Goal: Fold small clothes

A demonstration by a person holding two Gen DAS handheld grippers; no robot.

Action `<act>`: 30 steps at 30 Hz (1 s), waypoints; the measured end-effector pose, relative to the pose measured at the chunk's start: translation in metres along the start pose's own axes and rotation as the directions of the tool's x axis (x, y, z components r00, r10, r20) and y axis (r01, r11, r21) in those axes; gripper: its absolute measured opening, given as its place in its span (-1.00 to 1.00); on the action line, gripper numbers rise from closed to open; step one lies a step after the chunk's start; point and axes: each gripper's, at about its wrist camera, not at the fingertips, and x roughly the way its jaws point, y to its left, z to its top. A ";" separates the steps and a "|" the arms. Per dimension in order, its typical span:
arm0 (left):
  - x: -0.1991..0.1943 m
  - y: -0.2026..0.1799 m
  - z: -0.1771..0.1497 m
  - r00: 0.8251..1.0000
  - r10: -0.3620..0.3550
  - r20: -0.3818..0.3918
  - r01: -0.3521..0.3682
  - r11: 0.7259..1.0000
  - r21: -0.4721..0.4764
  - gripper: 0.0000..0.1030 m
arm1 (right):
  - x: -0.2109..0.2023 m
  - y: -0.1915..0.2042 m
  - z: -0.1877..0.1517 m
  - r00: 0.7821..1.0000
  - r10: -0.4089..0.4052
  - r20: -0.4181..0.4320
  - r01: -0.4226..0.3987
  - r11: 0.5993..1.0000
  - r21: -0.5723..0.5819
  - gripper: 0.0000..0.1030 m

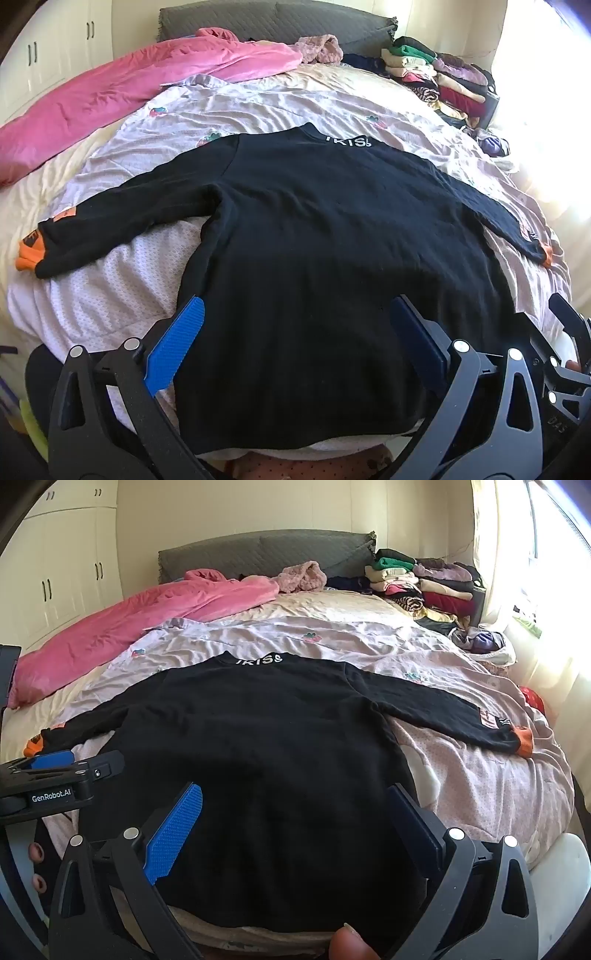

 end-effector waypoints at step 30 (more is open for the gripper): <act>-0.004 -0.007 0.001 1.000 0.015 0.008 -0.016 0.999 0.029 0.83 | -0.003 -0.006 0.002 1.000 0.018 0.013 -0.018 0.999 0.033 0.92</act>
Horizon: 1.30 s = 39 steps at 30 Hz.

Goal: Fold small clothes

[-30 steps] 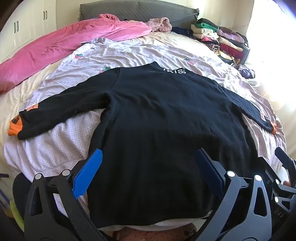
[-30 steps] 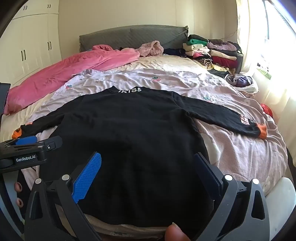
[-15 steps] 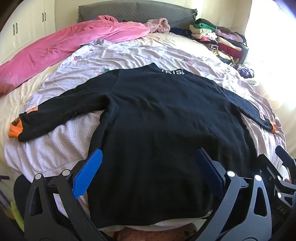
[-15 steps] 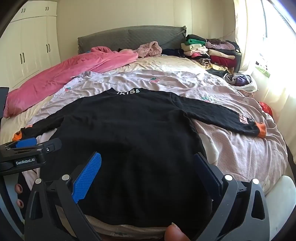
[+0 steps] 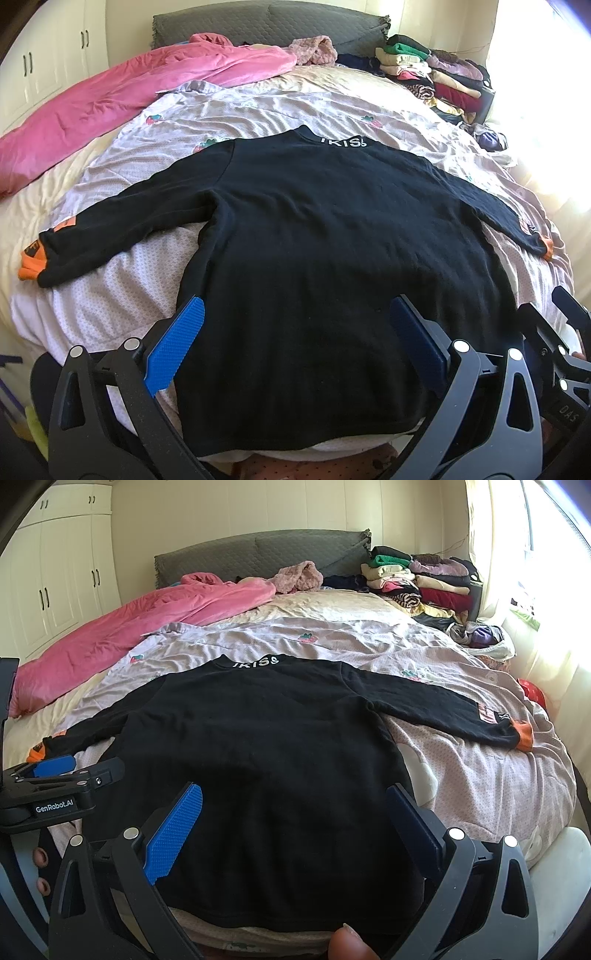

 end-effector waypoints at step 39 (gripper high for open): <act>0.004 0.001 -0.001 1.000 0.003 -0.004 -0.003 1.000 0.002 0.83 | 0.000 0.002 0.000 1.000 0.001 0.000 -0.001 1.000 0.002 0.92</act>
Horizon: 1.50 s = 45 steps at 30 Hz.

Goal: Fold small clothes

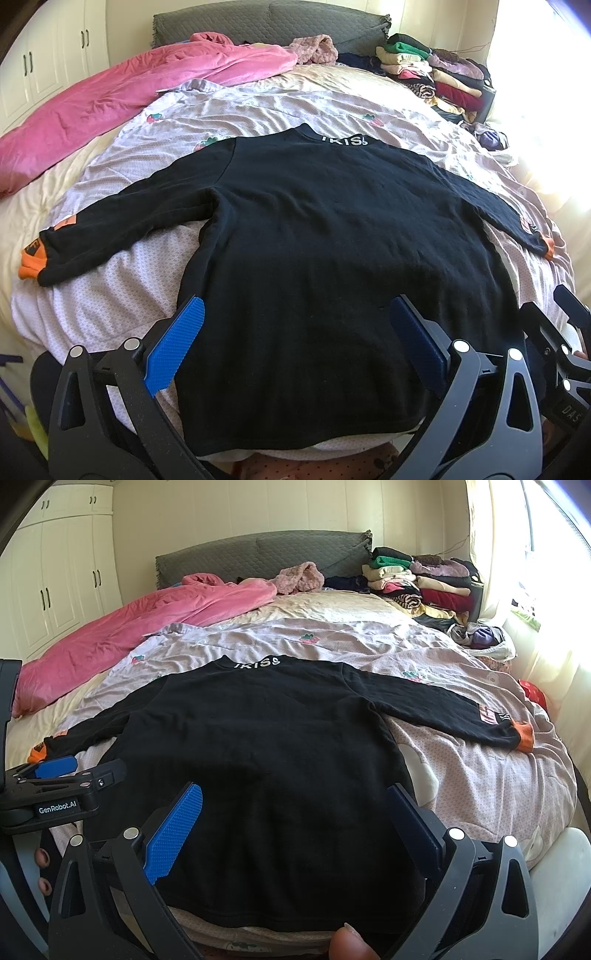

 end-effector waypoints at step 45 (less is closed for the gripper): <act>0.072 -0.061 0.106 0.999 -0.034 -0.015 0.035 0.997 0.075 0.83 | 0.065 -0.130 0.077 0.970 -0.237 -0.056 0.243 0.948 0.205 0.92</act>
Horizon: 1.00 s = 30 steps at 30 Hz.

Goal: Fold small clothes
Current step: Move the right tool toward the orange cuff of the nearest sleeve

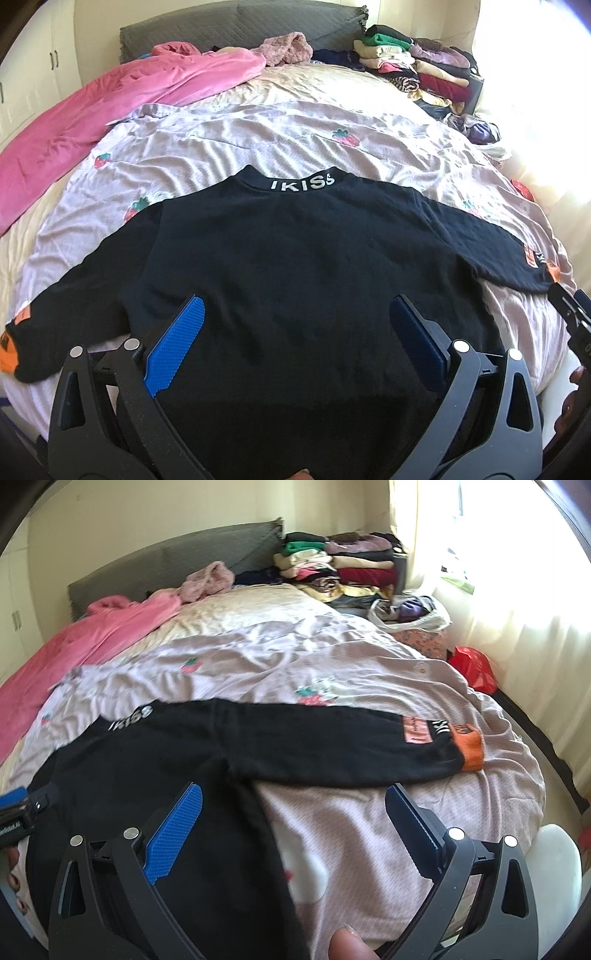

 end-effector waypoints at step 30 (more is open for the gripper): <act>0.042 -0.047 0.050 0.999 -0.050 -0.004 0.050 0.998 0.044 0.83 | 0.072 -0.072 0.061 0.989 -0.133 -0.066 0.145 0.955 0.257 0.92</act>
